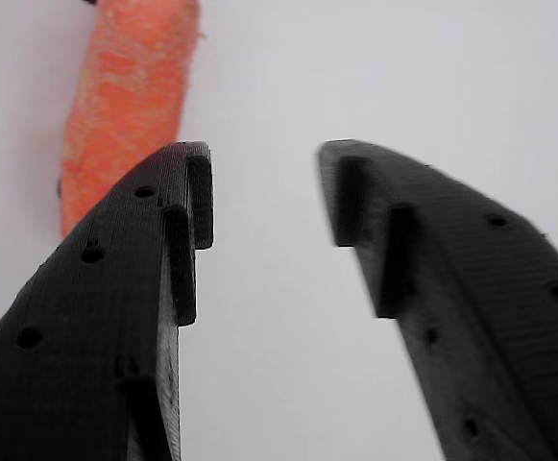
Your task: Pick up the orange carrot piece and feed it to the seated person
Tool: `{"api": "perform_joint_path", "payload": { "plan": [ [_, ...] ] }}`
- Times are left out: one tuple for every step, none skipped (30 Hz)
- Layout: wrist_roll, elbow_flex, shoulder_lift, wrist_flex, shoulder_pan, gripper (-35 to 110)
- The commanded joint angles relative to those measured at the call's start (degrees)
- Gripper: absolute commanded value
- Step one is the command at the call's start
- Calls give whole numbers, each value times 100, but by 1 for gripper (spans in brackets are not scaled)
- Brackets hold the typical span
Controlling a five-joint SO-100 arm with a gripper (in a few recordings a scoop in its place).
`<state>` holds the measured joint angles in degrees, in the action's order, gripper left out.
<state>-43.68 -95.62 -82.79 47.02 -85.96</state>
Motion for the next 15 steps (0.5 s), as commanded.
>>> {"api": "perform_joint_path", "payload": {
  "plan": [
    [-62, 44, -237, 18, -53, 17],
    [-53, 44, -237, 18, -53, 19],
    [-44, 9, -237, 18, -53, 20],
    [-44, -26, -237, 18, -53, 20],
    [-35, -35, -237, 18, -53, 21],
    [-35, -44, -220, 18, -53, 22],
    [-26, -44, -193, 18, -53, 22],
    [-26, -44, -185, 18, -53, 22],
    [26, -62, -185, 18, -53, 22],
    [123, -97, -211, 18, -53, 22],
    [264, -149, -237, 18, -53, 22],
    [396, -176, -237, 18, -53, 22],
    [483, -167, -237, 18, -44, 22],
    [563, -167, -237, 18, 0, 22],
    [615, -149, -237, 18, 62, 22]
  ]
}}
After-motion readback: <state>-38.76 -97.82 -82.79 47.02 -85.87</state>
